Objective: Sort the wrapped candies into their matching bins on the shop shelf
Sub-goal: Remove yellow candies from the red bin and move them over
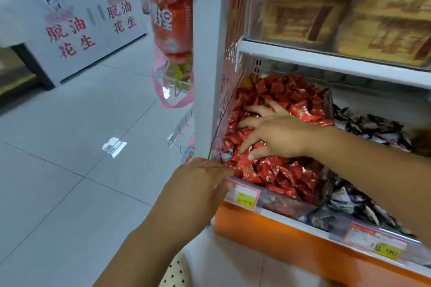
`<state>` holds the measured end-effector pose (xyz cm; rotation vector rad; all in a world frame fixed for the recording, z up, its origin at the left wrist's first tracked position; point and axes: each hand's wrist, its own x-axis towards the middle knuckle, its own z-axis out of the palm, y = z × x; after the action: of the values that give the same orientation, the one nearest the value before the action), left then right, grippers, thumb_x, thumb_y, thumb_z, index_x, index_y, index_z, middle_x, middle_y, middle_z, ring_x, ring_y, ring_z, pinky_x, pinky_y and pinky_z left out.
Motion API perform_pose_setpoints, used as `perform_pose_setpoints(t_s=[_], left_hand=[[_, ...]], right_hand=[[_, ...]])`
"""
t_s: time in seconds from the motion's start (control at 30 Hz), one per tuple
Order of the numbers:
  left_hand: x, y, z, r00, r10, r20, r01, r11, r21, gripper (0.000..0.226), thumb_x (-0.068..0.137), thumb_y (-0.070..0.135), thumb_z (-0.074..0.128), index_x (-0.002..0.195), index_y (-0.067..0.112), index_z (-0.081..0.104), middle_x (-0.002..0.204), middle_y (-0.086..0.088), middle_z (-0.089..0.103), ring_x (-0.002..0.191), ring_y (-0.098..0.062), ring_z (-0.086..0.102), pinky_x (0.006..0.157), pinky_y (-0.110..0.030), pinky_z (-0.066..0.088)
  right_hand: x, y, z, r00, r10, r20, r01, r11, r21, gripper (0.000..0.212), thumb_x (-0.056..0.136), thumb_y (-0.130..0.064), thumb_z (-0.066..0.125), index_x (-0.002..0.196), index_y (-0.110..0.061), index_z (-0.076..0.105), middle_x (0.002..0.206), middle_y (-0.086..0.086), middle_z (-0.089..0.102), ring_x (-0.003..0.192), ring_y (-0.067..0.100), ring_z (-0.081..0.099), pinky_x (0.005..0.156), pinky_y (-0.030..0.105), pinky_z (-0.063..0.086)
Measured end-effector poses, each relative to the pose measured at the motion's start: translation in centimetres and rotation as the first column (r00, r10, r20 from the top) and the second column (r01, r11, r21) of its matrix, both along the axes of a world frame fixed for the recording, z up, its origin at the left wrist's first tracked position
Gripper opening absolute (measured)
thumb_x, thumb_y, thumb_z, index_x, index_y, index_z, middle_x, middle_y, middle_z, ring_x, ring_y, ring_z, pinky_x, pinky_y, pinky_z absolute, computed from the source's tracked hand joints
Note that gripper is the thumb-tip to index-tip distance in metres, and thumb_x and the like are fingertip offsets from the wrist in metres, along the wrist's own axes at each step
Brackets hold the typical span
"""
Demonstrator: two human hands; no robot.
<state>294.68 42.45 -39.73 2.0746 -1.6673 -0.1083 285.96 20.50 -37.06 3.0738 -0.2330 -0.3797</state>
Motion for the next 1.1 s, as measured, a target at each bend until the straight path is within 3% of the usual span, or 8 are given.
perform_pose_setpoints(t_s=[0.17,0.27,0.33,0.43,0.53,0.67,0.93,1.1], left_hand=[[0.2,0.3,0.2,1.000,-0.013,0.014,0.014,0.999,-0.040,0.024,0.081,0.035,0.051,0.091,0.032,0.073,0.087,0.020,0.070,0.094,-0.002,0.050,0.071,-0.014,0.049],[0.2,0.2,0.6,0.999,0.001,-0.036,0.001,0.999,0.046,0.030,0.093,0.027,0.056,0.120,0.039,0.064,0.118,0.027,0.060,0.117,0.003,0.041,0.087,0.006,0.021],[0.5,0.5,0.1,0.992,-0.001,-0.126,0.007,0.999,0.051,0.035,0.097,0.030,0.051,0.129,0.041,0.055,0.130,0.028,0.052,0.123,0.009,0.036,0.086,0.011,0.010],[0.6,0.6,0.0,0.988,0.002,-0.152,0.002,1.000,0.024,0.034,0.096,0.030,0.052,0.127,0.041,0.057,0.129,0.027,0.054,0.120,0.015,0.035,0.086,0.012,0.012],[0.6,0.8,-0.1,0.989,-0.011,-0.150,0.015,1.000,0.028,0.034,0.096,0.031,0.053,0.128,0.042,0.056,0.130,0.028,0.052,0.118,0.020,0.029,0.086,0.012,0.013],[0.8,0.8,-0.2,0.984,-0.026,-0.175,0.033,0.999,0.037,0.033,0.095,0.029,0.054,0.127,0.039,0.059,0.129,0.025,0.055,0.123,0.015,0.027,0.085,0.011,0.017],[0.9,1.1,-0.1,0.973,-0.008,-0.230,0.008,1.000,-0.002,0.029,0.093,0.027,0.059,0.120,0.037,0.064,0.118,0.024,0.060,0.104,0.027,0.029,0.082,0.011,0.021],[1.0,1.2,0.2,0.967,0.048,-0.250,-0.051,0.999,-0.007,0.027,0.094,0.029,0.058,0.117,0.040,0.064,0.108,0.026,0.060,0.087,0.034,0.040,0.078,0.009,0.025]], right_hand=[[0.6,-1.2,1.2,0.995,-0.083,0.053,0.083,0.997,0.007,0.026,0.085,-0.047,0.064,0.110,-0.048,0.065,0.148,-0.018,0.033,0.144,0.017,0.003,0.115,0.048,-0.005],[0.3,-0.1,1.3,0.989,-0.118,0.091,0.118,0.993,0.002,0.018,0.082,-0.050,0.063,0.099,-0.047,0.070,0.142,-0.015,0.038,0.140,0.019,0.010,0.114,0.047,-0.006],[0.4,1.5,0.7,0.976,-0.050,0.210,0.067,0.995,-0.077,0.018,0.084,-0.052,0.059,0.091,-0.042,0.073,0.131,-0.012,0.046,0.131,0.019,0.023,0.111,0.042,0.008],[1.2,3.1,-0.2,0.973,0.025,0.229,0.009,0.989,-0.149,0.023,0.089,-0.048,0.056,0.099,-0.036,0.072,0.114,-0.010,0.056,0.115,0.017,0.034,0.094,0.033,0.024],[2.4,3.8,-1.3,0.994,-0.061,0.094,0.073,0.988,-0.133,0.039,0.087,-0.047,0.058,0.121,-0.028,0.063,0.113,-0.003,0.056,0.114,0.021,0.036,0.095,0.032,0.035],[3.4,4.8,-2.0,0.992,-0.124,-0.022,0.117,0.974,-0.196,0.055,0.079,-0.043,0.064,0.127,-0.018,0.050,0.116,0.002,0.051,0.119,0.025,0.032,0.090,0.032,0.034],[3.3,5.7,-2.9,0.985,-0.172,-0.021,0.163,0.961,-0.222,0.039,0.085,-0.037,0.057,0.124,-0.034,0.056,0.121,0.000,0.050,0.121,0.026,0.032,0.096,0.038,0.028],[2.9,5.3,-2.9,0.982,-0.175,0.068,0.181,0.978,-0.100,0.030,0.085,-0.019,0.057,0.113,-0.029,0.066,0.101,-0.004,0.057,0.111,0.023,0.037,0.083,0.033,0.029]])
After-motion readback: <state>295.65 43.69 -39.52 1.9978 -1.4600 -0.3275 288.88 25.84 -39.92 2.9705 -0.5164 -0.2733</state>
